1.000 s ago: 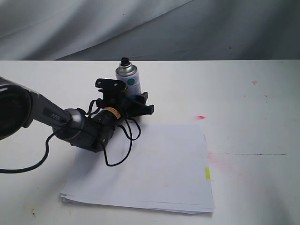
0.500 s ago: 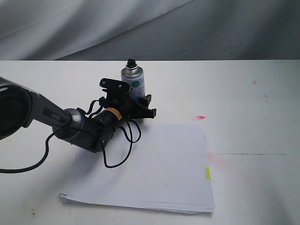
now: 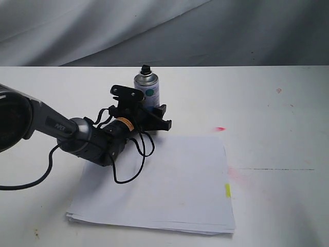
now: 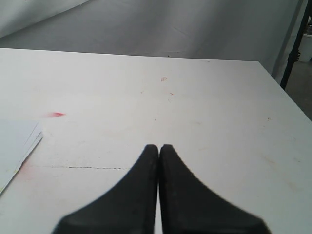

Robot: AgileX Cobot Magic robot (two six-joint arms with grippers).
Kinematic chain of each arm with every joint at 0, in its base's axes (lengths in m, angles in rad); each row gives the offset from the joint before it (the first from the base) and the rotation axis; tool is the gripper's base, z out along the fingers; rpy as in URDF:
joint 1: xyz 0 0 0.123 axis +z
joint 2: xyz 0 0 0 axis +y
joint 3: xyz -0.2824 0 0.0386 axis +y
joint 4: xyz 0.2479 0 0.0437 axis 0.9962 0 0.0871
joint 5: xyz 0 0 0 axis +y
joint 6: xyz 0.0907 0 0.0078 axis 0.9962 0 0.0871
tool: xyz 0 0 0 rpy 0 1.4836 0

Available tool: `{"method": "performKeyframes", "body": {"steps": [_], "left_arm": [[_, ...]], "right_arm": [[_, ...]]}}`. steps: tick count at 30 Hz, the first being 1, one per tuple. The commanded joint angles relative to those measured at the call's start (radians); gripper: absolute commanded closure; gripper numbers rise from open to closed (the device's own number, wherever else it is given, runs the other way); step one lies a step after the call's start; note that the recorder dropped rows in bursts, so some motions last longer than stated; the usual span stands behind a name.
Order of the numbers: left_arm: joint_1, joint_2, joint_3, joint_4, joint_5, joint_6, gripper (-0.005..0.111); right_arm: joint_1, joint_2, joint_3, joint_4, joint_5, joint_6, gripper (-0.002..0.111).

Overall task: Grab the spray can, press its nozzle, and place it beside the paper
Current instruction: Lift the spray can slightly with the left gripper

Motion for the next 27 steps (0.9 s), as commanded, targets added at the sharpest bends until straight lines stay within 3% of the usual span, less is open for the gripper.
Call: {"method": "performKeyframes", "body": {"steps": [1,5,13,27], "left_arm": [[0.001,-0.013,-0.005,0.005,0.007,0.001,0.101],[0.001,-0.013,-0.005,0.005,0.002,-0.004,0.088],[0.001,-0.013,-0.005,0.005,0.0,-0.006,0.051],[0.003,-0.013,-0.005,0.005,-0.029,-0.085,0.028]], "right_arm": [[-0.008,-0.007,0.004,-0.006,-0.004,0.003,0.108],[-0.008,-0.007,0.004,-0.006,-0.004,0.003,0.108],[-0.008,-0.007,0.004,-0.006,-0.004,0.003,0.108],[-0.008,-0.007,0.004,-0.006,-0.004,0.003,0.108]]}}
